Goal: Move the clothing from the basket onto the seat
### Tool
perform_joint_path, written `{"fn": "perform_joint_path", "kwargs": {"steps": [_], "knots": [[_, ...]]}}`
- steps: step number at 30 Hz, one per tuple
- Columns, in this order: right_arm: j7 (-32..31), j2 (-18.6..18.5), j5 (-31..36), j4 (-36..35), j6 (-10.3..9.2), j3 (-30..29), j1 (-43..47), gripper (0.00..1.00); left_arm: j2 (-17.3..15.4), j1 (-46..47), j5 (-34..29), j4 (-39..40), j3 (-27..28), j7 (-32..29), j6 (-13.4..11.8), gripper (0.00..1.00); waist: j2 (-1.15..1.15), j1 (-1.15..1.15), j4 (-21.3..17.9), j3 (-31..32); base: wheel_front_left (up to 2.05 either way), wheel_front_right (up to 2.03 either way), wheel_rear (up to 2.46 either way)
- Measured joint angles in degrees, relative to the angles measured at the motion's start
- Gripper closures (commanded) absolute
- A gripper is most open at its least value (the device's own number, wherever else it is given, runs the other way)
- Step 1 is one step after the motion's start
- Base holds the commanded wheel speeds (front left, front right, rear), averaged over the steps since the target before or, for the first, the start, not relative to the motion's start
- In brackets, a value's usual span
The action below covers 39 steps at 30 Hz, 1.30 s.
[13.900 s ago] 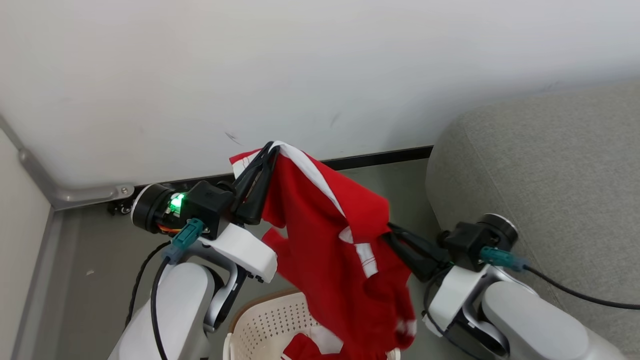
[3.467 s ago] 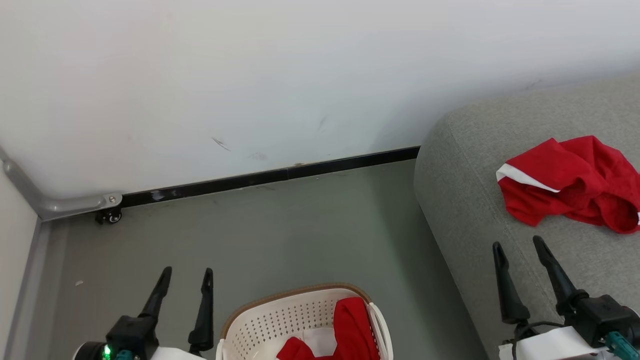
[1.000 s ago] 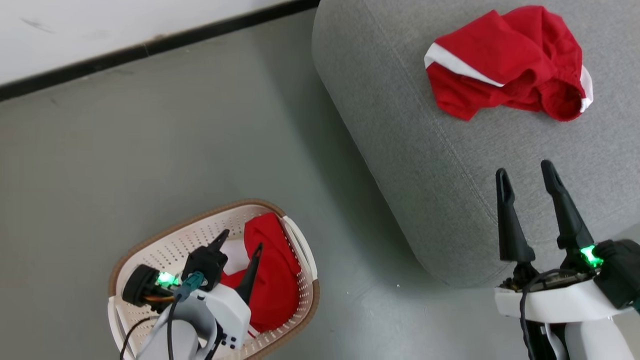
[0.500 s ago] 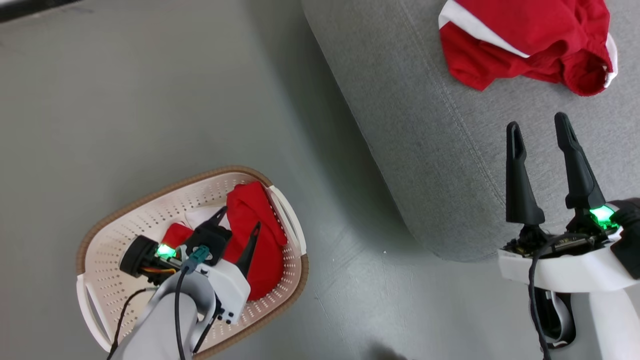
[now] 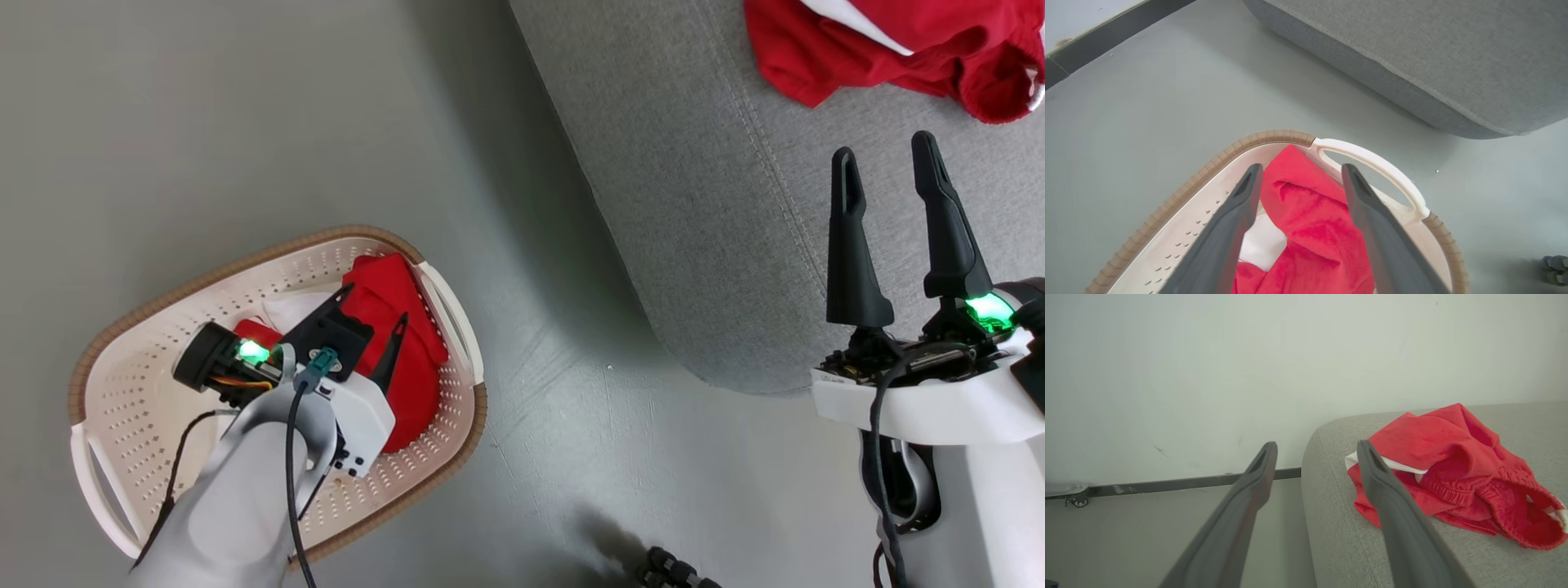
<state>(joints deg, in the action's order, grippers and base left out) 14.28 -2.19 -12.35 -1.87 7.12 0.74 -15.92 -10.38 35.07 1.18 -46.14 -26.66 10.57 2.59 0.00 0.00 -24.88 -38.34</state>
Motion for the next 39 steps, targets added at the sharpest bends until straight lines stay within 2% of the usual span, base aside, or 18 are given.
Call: {"fn": "perform_joint_path", "kwargs": {"steps": [13, 27, 28, 29, 30, 31, 39], "knots": [[0.0, 0.0, -2.3, 0.0, 0.00, 0.5, -3.0, 0.00, -2.2, 5.1, -2.7, -4.0, -0.9, -1.5, -0.5, 0.00, 0.00, 0.00, -1.6, -5.3, 0.00, 0.00, 0.00], [0.0, 0.0, -4.2, 0.1, 0.00, 1.5, -6.0, 0.00, -2.1, 9.7, -4.8, -6.3, -1.7, -2.5, -2.6, 0.00, 0.00, 0.00, -2.9, -8.8, 0.00, 0.00, 0.00], [0.0, 0.0, -4.5, 0.1, 0.00, 1.5, -6.5, 0.00, -1.8, 10.2, -5.0, -6.4, -2.0, -2.5, -2.6, 0.50, 0.00, 0.00, -3.1, -9.2, 0.00, 0.00, 0.00], [0.0, 0.0, -4.5, 0.2, 0.00, 1.5, -6.7, 0.00, -1.7, 10.4, -5.2, -6.6, -2.3, -2.5, -2.6, 0.67, 0.00, 0.00, -3.1, -9.4, 0.00, 0.00, 0.00], [0.0, 0.0, -4.5, 0.2, 0.00, 1.5, -6.7, 0.00, -1.7, 10.5, -5.4, -6.9, -2.4, -2.5, -2.6, 0.97, 0.00, 0.00, -3.1, -9.5, 0.00, 0.00, 0.00], [0.0, 0.0, -4.5, 0.2, 0.00, 1.4, -6.7, 0.00, -1.7, 10.6, -5.5, -7.1, -2.5, -2.5, -2.6, 1.00, 0.00, 0.00, -3.1, -9.6, 0.00, 0.00, 0.00], [0.0, 0.0, -4.5, 0.7, 0.01, 0.9, -7.9, 0.00, -1.7, 10.8, -6.0, -8.5, -3.4, -1.5, -2.6, 1.00, 0.00, 0.00, -2.8, -9.3, 0.00, 0.00, 0.00]]}}
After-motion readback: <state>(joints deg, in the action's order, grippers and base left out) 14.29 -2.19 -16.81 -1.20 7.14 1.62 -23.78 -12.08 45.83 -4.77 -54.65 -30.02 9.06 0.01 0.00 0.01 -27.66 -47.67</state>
